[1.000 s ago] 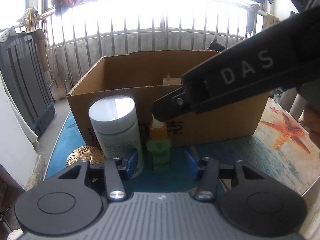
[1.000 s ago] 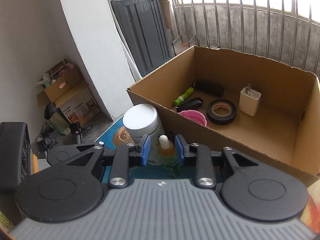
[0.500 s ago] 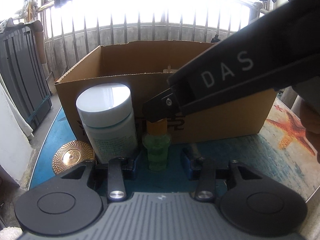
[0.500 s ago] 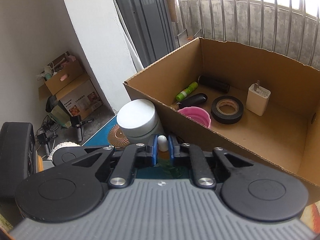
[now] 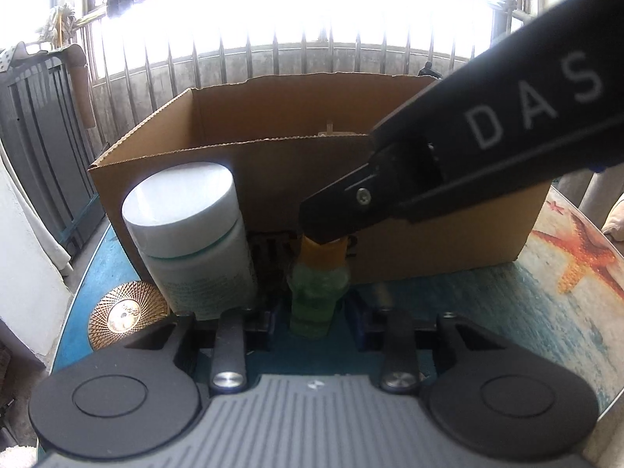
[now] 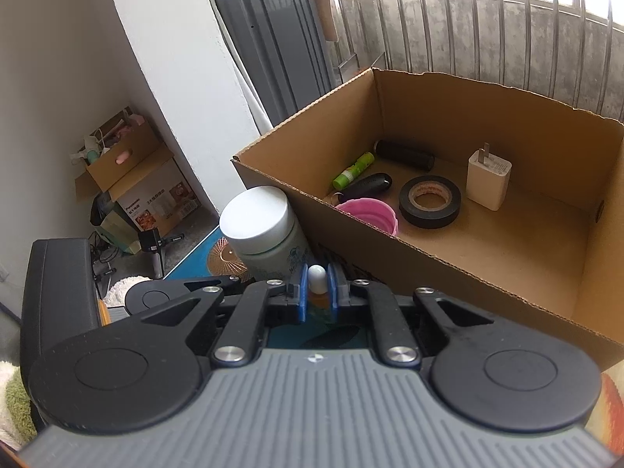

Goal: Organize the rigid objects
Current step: 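Move the right tool to the green dropper bottle with orange cap, then close the right tool on the dropper bottle, then lift the dropper bottle with the right tool and carry it over the box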

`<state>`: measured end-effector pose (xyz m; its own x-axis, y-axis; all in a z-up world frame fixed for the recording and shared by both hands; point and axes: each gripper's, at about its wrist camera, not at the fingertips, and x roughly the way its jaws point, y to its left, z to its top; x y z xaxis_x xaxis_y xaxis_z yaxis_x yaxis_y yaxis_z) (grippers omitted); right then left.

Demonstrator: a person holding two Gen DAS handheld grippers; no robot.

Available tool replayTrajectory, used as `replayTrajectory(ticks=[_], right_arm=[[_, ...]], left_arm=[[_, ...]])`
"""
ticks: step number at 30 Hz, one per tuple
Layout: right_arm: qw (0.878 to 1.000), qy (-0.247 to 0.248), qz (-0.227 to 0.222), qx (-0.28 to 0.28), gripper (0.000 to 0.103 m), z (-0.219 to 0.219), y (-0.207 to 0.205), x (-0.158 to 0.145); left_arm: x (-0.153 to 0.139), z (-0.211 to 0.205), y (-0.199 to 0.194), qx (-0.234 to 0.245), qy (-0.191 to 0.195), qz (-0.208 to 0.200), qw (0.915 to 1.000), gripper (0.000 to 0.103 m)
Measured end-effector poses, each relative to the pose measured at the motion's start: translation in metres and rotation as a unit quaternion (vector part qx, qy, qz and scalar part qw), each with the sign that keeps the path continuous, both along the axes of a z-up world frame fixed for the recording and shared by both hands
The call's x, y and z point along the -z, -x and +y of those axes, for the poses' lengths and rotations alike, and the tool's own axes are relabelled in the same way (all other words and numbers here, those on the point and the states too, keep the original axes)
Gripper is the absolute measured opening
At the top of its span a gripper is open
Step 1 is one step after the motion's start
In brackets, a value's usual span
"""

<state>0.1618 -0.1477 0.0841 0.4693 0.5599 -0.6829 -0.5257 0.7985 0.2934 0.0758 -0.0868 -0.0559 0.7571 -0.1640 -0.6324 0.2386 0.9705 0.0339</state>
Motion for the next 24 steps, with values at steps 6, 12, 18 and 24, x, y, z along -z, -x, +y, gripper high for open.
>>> replayTrajectory(ticks=[6, 12, 18, 24], right_arm=[[1.0, 0.002, 0.003, 0.004, 0.01, -0.003, 0.005, -0.002], [1.0, -0.012, -0.001, 0.006, 0.01, -0.011, 0.018, -0.018], [0.998, -0.037, -0.048, -0.001, 0.01, -0.02, 0.037, -0.07], [0.993, -0.051, -0.102, -0.006, 0.01, -0.032, 0.036, -0.127]], left_arm=[[-0.001, 0.001, 0.007, 0.008, 0.011, 0.003, 0.9999, 0.033], [-0.016, -0.001, 0.019, 0.016, 0.012, -0.007, 0.9998, 0.033], [-0.061, 0.002, 0.035, 0.019, 0.013, -0.051, 0.9984, 0.033], [-0.111, 0.003, 0.027, 0.029, 0.031, -0.083, 0.9957, 0.033]])
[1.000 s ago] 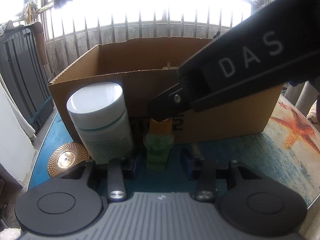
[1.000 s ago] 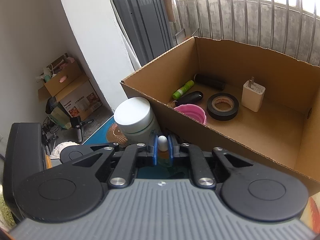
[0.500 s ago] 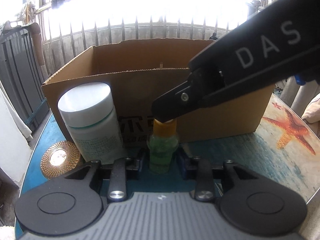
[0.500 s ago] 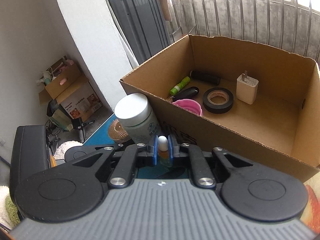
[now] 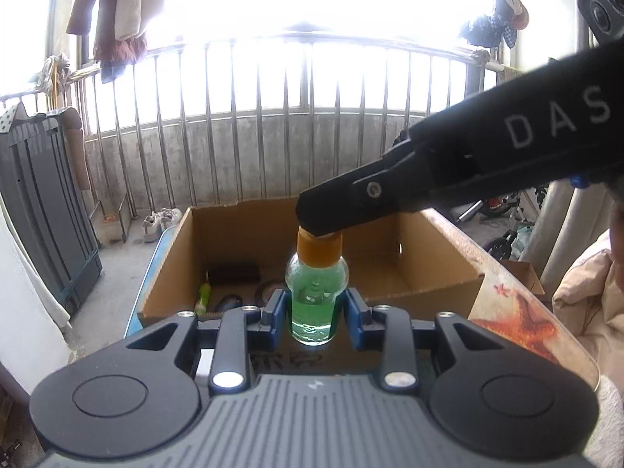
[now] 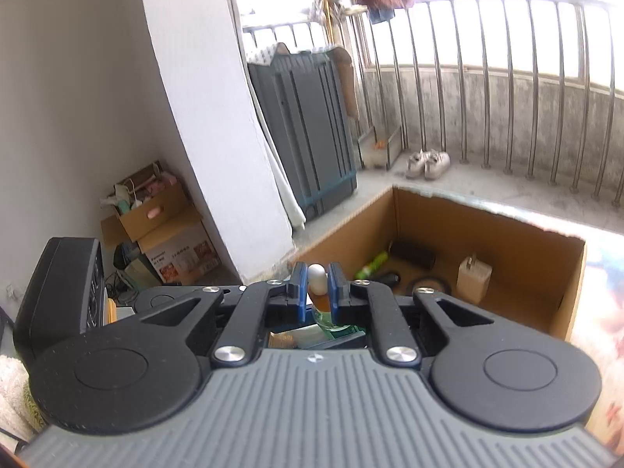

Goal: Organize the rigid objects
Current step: 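Lift the dropper bottle with the right tool and carry it over the box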

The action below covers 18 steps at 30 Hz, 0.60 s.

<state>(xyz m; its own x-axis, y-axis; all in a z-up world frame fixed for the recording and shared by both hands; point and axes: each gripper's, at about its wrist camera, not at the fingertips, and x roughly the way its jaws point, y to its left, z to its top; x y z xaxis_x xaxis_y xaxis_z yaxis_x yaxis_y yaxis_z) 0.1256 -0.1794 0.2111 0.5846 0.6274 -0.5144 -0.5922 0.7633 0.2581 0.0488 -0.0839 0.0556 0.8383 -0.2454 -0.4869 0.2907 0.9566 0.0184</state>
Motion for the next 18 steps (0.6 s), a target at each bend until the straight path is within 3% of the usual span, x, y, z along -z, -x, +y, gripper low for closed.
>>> replayTrajectory(ticks=[4, 7, 10, 18], right_arm=[[1.0, 0.011, -0.013, 0.003, 0.01, -0.009, -0.025, -0.018], [1.0, 0.012, 0.012, 0.008, 0.01, -0.018, -0.058, -0.012], [0.998, 0.007, 0.059, 0.012, 0.01, -0.026, -0.095, 0.01], [0.989, -0.016, 0.148, 0.019, 0.01, -0.036, -0.151, 0.076]], left_arm=[[-0.019, -0.004, -0.031, 0.02, 0.022, 0.021, 0.9993, 0.033], [-0.016, -0.007, -0.064, 0.025, 0.047, 0.064, 0.9966, 0.033], [0.0, -0.011, -0.101, 0.02, 0.063, 0.117, 0.9909, 0.033], [0.049, -0.019, -0.158, -0.004, 0.052, 0.212, 0.976, 0.033]])
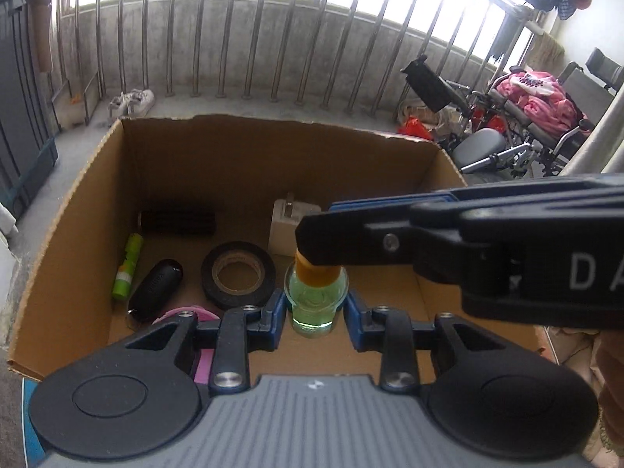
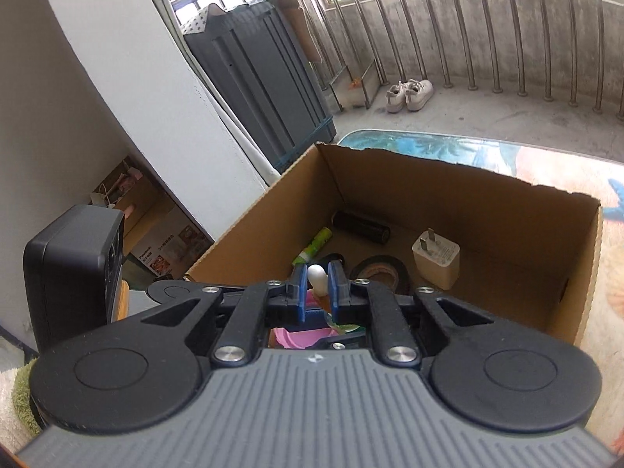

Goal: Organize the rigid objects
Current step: 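Lift the dropper bottle with the right tool and carry it over the box, then open the right tool to release the dropper bottle into the box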

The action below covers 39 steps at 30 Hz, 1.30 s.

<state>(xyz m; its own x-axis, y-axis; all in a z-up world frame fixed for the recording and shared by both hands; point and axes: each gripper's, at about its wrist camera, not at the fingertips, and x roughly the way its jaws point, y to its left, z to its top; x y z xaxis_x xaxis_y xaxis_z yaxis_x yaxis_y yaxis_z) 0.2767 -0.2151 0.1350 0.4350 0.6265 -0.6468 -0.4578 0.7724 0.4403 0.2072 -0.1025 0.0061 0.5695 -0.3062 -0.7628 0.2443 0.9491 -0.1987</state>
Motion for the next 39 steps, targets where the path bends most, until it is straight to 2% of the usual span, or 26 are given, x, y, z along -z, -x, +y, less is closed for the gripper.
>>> replayTrajectory(ticks=[7, 15, 20, 25, 28, 33, 39], right_arm=[[0.999, -0.026, 0.046, -0.003, 0.01, -0.002, -0.02, 0.035], [0.996, -0.035, 0.083, -0.008, 0.01, 0.001, -0.027, 0.06], [0.997, -0.02, 0.073, -0.015, 0.011, 0.008, -0.021, 0.057], [0.998, -0.013, 0.064, -0.017, 0.013, 0.013, -0.017, 0.052], [0.998, -0.02, 0.055, -0.01, 0.014, 0.009, -0.013, 0.045], [0.999, -0.035, 0.035, 0.015, 0.021, -0.003, -0.002, 0.029], [0.997, -0.063, 0.004, 0.054, 0.03, -0.025, 0.036, 0.003]], left_arm=[[0.018, -0.001, -0.013, -0.006, -0.017, 0.044, 0.9989, 0.033], [0.03, 0.004, -0.021, -0.024, -0.023, 0.08, 0.9963, 0.037], [0.031, 0.005, -0.018, -0.023, -0.02, 0.075, 0.9967, 0.044], [0.028, 0.004, -0.015, -0.023, -0.023, 0.067, 0.9973, 0.063], [0.023, 0.002, -0.013, -0.024, -0.029, 0.063, 0.9973, 0.067], [0.011, 0.004, -0.003, -0.025, -0.026, 0.035, 0.9987, 0.076], [-0.01, 0.006, 0.013, -0.021, -0.028, -0.001, 0.9994, 0.079]])
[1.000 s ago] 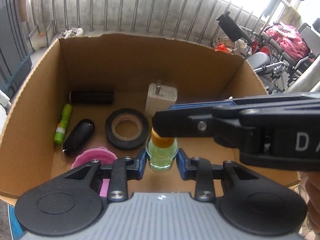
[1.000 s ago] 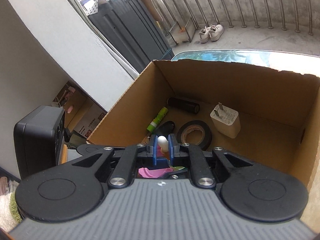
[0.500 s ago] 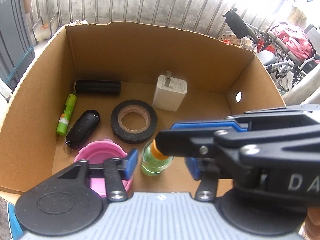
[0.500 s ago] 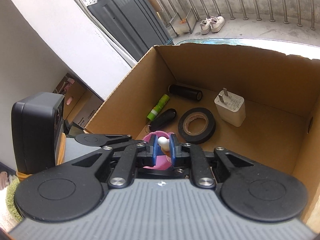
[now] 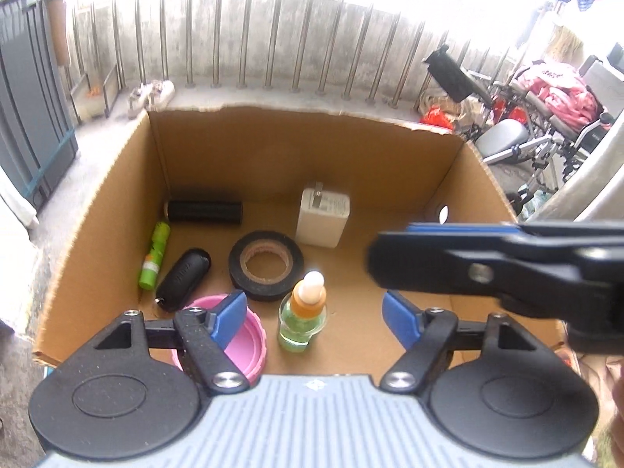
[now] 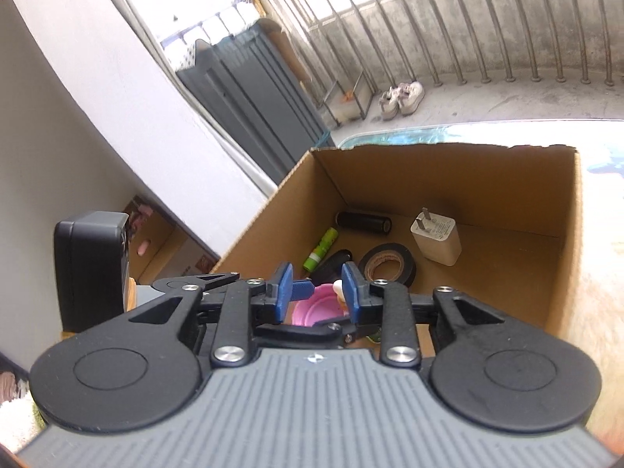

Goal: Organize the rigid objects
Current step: 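Open the right tool to release the dropper bottle into the box, then move the right tool to the white jar on the table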

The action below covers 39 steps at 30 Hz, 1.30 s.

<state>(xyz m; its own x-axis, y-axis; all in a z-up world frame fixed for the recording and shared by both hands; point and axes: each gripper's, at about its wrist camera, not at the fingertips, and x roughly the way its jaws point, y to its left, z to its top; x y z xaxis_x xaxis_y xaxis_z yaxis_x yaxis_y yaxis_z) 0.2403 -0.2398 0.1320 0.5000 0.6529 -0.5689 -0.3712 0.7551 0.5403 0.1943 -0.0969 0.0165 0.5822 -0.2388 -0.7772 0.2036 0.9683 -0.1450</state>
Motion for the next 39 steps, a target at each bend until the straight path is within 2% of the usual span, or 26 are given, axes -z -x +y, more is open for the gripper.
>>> replayTrajectory(ticks=[3, 4, 10, 13, 17, 20, 28, 39], right_arm=[[0.999, -0.011, -0.024, 0.028, 0.038, -0.013, 0.029, -0.015], [0.999, -0.018, -0.031, 0.038, 0.043, -0.018, 0.038, -0.019], [0.992, -0.055, -0.069, 0.09, 0.051, -0.042, 0.099, -0.04], [0.988, -0.076, -0.08, 0.104, 0.054, -0.048, 0.127, -0.044], [0.984, -0.1, -0.094, 0.115, 0.066, -0.047, 0.159, -0.044], [0.981, -0.12, -0.091, 0.119, 0.069, -0.043, 0.18, -0.039], [0.987, -0.104, -0.069, 0.096, 0.075, -0.014, 0.206, -0.026], [0.991, -0.1, -0.068, 0.063, 0.08, 0.018, 0.217, -0.027]], left_arm=[[-0.014, 0.003, 0.012, 0.004, 0.003, -0.024, 0.9997, 0.083], [-0.018, 0.004, 0.016, 0.005, 0.005, -0.031, 0.9995, 0.084], [-0.047, 0.009, 0.053, 0.021, 0.025, -0.071, 0.9969, 0.087], [-0.059, 0.012, 0.075, 0.03, 0.025, -0.093, 0.9949, 0.09], [-0.072, 0.018, 0.105, 0.042, 0.03, -0.117, 0.9918, 0.092], [-0.075, 0.028, 0.127, 0.04, 0.027, -0.131, 0.9903, 0.094], [-0.065, 0.06, 0.16, 0.021, 0.016, -0.126, 0.9917, 0.095], [-0.05, 0.096, 0.177, -0.011, 0.009, -0.111, 0.9937, 0.095]])
